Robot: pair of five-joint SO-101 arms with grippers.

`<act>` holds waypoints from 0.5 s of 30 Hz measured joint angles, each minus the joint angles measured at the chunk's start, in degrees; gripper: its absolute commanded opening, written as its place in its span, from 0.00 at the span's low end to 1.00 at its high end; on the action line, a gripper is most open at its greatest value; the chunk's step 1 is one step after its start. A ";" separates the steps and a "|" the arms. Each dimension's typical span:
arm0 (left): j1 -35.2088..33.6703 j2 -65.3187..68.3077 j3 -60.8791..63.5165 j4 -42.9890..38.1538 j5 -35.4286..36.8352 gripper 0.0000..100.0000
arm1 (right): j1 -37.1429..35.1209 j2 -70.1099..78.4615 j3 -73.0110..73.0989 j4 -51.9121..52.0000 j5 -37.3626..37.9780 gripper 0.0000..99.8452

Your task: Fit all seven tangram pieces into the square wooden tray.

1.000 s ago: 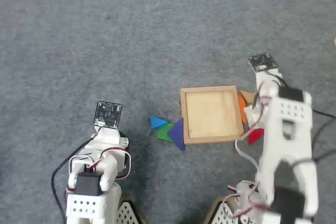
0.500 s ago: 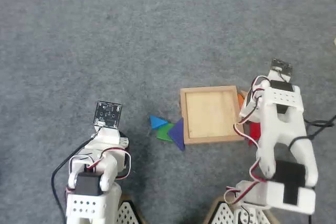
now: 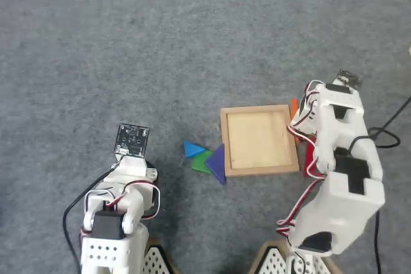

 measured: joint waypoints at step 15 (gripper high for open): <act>0.00 0.00 0.00 0.00 0.00 0.02 | -1.93 2.81 -4.48 5.80 -0.62 0.29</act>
